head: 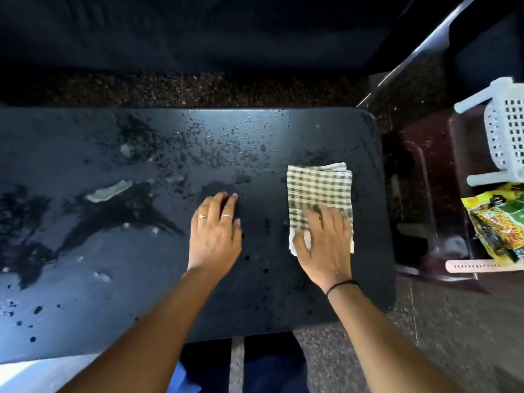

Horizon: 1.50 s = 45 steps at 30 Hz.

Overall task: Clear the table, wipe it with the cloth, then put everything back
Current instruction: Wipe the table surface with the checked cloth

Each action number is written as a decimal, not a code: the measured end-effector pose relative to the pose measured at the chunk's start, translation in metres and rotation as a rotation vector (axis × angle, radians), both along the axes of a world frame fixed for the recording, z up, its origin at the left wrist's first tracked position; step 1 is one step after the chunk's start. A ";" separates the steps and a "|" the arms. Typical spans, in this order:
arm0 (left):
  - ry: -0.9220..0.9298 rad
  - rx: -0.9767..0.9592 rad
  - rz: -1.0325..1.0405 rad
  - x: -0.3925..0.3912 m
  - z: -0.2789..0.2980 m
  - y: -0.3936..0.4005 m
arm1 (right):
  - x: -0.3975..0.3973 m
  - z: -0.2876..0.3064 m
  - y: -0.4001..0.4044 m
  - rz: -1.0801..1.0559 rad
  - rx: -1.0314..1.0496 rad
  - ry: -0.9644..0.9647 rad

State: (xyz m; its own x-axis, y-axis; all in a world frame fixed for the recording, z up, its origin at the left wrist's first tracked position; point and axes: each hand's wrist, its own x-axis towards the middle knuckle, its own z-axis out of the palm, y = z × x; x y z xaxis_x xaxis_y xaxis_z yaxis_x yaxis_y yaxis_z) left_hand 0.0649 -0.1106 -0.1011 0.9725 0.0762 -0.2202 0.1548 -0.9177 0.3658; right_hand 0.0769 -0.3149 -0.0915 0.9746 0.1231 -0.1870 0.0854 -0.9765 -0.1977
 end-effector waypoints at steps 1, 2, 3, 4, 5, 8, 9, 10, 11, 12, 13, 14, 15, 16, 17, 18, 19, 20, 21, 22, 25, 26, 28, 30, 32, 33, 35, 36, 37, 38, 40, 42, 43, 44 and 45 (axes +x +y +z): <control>-0.002 0.062 -0.025 0.002 -0.009 0.002 | 0.013 -0.009 0.008 -0.009 -0.055 0.012; -0.001 0.115 -0.033 0.003 -0.016 0.003 | 0.026 -0.018 0.013 -0.011 -0.107 0.025; -0.002 0.153 -0.034 0.004 -0.023 0.004 | 0.038 -0.028 0.013 -0.007 -0.133 0.031; -0.004 0.175 -0.033 0.004 -0.031 0.005 | 0.049 -0.037 0.011 0.000 -0.156 0.040; -0.011 0.188 -0.033 0.002 -0.037 0.006 | 0.061 -0.043 0.008 0.007 -0.169 0.043; -0.046 0.211 -0.021 -0.002 -0.050 0.006 | 0.113 -0.051 0.002 0.019 -0.174 0.009; -0.061 0.219 -0.017 -0.002 -0.053 0.005 | 0.136 -0.052 0.000 0.004 -0.173 -0.008; -0.080 0.229 -0.015 -0.003 -0.054 0.005 | 0.163 -0.053 -0.002 -0.025 -0.173 -0.032; -0.096 0.238 -0.018 -0.003 -0.057 0.005 | 0.189 -0.055 -0.006 -0.069 -0.169 -0.056; -0.108 0.244 -0.014 -0.002 -0.057 0.005 | 0.212 -0.056 -0.010 -0.111 -0.162 -0.070; -0.119 0.248 -0.008 -0.002 -0.056 0.006 | 0.230 -0.056 -0.013 -0.144 -0.149 -0.066; -0.125 0.255 0.000 -0.003 -0.056 0.006 | 0.244 -0.058 -0.014 -0.166 -0.129 -0.049; -0.130 0.257 0.001 -0.002 -0.056 0.005 | 0.252 -0.058 -0.015 -0.178 -0.120 -0.040; -0.128 0.259 -0.004 -0.003 -0.056 0.005 | 0.253 -0.058 -0.016 -0.179 -0.116 -0.041; -0.124 0.259 -0.007 -0.003 -0.056 0.005 | 0.250 -0.057 -0.018 -0.172 -0.115 -0.053; -0.122 0.254 -0.004 -0.003 -0.055 0.004 | 0.244 -0.054 -0.021 -0.169 -0.116 -0.064; -0.118 0.251 0.004 -0.003 -0.056 0.005 | 0.235 -0.054 -0.024 -0.170 -0.116 -0.067; -0.116 0.249 0.013 -0.004 -0.056 0.006 | 0.223 -0.054 -0.028 -0.179 -0.118 -0.070; -0.121 0.247 0.018 -0.004 -0.055 0.005 | 0.206 -0.053 -0.036 -0.192 -0.125 -0.074; -0.124 0.246 0.020 -0.004 -0.055 0.005 | 0.184 -0.053 -0.044 -0.208 -0.134 -0.077; -0.136 0.234 0.021 -0.004 -0.054 0.006 | 0.095 -0.052 -0.071 -0.285 -0.184 -0.040; -0.141 0.233 0.022 -0.004 -0.054 0.005 | 0.059 -0.051 -0.079 -0.327 -0.212 -0.026; -0.143 0.231 0.030 -0.005 -0.055 0.005 | -0.015 -0.052 -0.088 -0.432 -0.245 0.001; -0.143 0.227 0.036 -0.004 -0.055 0.004 | -0.073 -0.055 -0.089 -0.520 -0.243 0.048; -0.141 0.231 0.030 -0.003 -0.055 0.005 | -0.105 -0.056 -0.086 -0.555 -0.258 0.106; -0.141 0.227 0.028 -0.004 -0.054 0.004 | -0.110 -0.055 -0.083 -0.566 -0.250 0.143; -0.147 0.222 0.035 -0.003 -0.053 0.004 | -0.095 -0.053 -0.077 -0.598 -0.212 0.172; -0.145 0.226 0.037 -0.003 -0.053 0.004 | -0.078 -0.053 -0.072 -0.602 -0.202 0.160; -0.144 0.231 0.037 -0.004 -0.052 0.004 | -0.056 -0.052 -0.064 -0.584 -0.191 0.131; -0.148 0.238 0.035 -0.004 -0.053 0.004 | -0.028 -0.051 -0.054 -0.546 -0.183 0.099; -0.151 0.243 0.025 -0.005 -0.053 0.004 | 0.039 -0.052 -0.028 -0.448 -0.163 0.053; -0.157 0.253 0.019 -0.005 -0.054 0.005 | 0.112 -0.057 0.003 -0.385 -0.141 -0.014; -0.162 0.259 0.018 -0.005 -0.054 0.006 | 0.147 -0.060 0.020 -0.370 -0.135 -0.047; -0.162 0.264 0.017 -0.005 -0.055 0.006 | 0.179 -0.060 0.036 -0.357 -0.128 -0.063; -0.160 0.266 0.014 -0.006 -0.056 0.006 | 0.203 -0.060 0.048 -0.340 -0.120 -0.061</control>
